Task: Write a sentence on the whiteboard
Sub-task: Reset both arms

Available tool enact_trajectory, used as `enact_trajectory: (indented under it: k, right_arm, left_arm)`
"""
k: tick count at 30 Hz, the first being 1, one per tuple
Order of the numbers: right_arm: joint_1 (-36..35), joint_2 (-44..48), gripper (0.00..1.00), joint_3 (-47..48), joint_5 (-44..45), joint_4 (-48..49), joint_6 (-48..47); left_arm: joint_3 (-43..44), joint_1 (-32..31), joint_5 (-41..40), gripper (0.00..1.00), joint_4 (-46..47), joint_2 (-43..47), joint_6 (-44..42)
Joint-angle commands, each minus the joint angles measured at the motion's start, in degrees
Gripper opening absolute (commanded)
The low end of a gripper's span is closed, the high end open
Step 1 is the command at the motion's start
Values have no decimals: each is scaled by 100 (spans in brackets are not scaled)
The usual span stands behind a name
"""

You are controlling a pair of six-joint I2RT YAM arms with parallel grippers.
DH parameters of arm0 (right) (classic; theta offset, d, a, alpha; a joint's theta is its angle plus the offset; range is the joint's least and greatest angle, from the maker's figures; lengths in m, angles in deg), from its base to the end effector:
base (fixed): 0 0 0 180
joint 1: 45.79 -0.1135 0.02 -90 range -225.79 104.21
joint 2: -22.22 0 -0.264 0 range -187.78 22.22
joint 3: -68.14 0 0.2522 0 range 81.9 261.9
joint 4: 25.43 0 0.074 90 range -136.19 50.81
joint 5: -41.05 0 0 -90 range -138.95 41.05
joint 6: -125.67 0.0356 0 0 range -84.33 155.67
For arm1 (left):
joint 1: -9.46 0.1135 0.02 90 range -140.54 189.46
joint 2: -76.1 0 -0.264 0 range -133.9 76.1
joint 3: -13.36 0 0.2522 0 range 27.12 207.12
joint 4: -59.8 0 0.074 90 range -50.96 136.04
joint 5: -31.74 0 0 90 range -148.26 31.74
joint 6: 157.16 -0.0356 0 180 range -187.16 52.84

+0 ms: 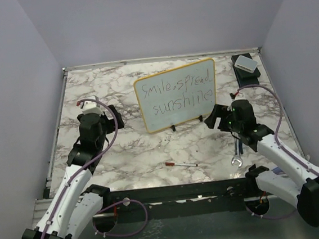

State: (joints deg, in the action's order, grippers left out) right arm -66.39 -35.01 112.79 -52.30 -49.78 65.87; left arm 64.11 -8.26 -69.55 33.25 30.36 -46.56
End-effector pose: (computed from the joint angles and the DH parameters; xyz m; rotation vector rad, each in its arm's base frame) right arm 0.1966 0.0761 0.2147 0.1570 2.2654 0.5463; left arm 0.1815 -0.0507 0.2846 -0.1795 1.9392 -0.2525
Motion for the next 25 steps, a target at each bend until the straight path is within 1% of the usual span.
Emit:
enact_trajectory:
  k: [1,5,8,11,12,15,25]
  right_arm:
    - [479,678,89,252,1203,-442,-526]
    - [499,1407,89,178,2284,-13,-934]
    - [489,1996,88,-57,2550,599,-1386]
    - [488,2481,89,-403,2761,1185,-1620]
    - [489,2588,90,-473,2796,1244,-1647]
    - [489,2699,90,-557,2824,1276,-1671]
    - [487,2638,90,-362,2919,1072,-1514]
  left_arm:
    - [106,32,-1516,99,-220,587,8]
    - [374,29,-2036,99,-213,899,-215]
    - [423,35,-2532,99,-214,981,-285]
    - [331,31,-2500,99,-229,995,-371]
    - [342,32,-2482,99,-280,970,-361]
    - [363,36,-2449,99,-310,955,-356]
    - [343,32,-2276,99,-348,1003,-409]
